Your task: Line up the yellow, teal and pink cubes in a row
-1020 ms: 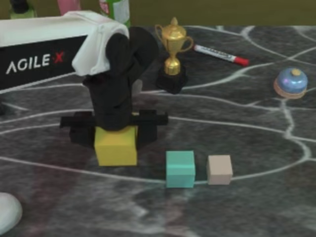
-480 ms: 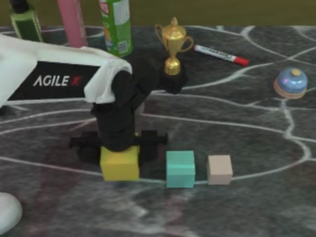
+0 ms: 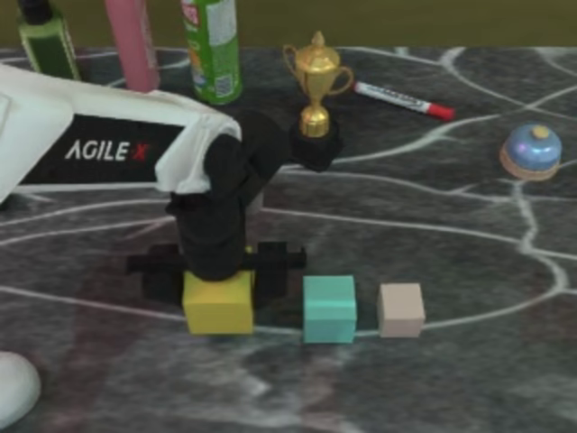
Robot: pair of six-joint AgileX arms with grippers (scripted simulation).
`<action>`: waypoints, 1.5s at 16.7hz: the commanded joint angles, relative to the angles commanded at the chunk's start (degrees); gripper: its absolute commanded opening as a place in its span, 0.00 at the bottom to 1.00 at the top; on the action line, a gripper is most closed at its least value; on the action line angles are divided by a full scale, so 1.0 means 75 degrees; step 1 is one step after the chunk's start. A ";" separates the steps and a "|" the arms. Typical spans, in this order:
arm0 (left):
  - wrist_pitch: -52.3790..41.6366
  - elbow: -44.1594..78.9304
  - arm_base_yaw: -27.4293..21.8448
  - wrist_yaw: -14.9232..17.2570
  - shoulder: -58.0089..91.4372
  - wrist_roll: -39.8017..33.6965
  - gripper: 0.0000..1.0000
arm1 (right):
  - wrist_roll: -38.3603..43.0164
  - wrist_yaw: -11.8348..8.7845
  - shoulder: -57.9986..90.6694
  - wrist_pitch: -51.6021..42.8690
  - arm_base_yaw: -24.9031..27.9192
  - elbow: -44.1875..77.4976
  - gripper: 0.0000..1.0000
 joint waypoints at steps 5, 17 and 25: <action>0.0000 0.0000 0.0000 0.0000 0.0000 0.0000 0.60 | 0.0000 0.0000 0.0000 0.0000 0.0000 0.0000 1.00; 0.0000 0.0000 0.0000 0.0000 0.0000 0.0000 1.00 | 0.0000 0.0000 0.0000 0.0000 0.0000 0.0000 1.00; -0.1276 0.0723 0.0091 -0.0005 -0.0466 -0.0044 1.00 | 0.0000 0.0000 0.0000 0.0000 0.0000 0.0000 1.00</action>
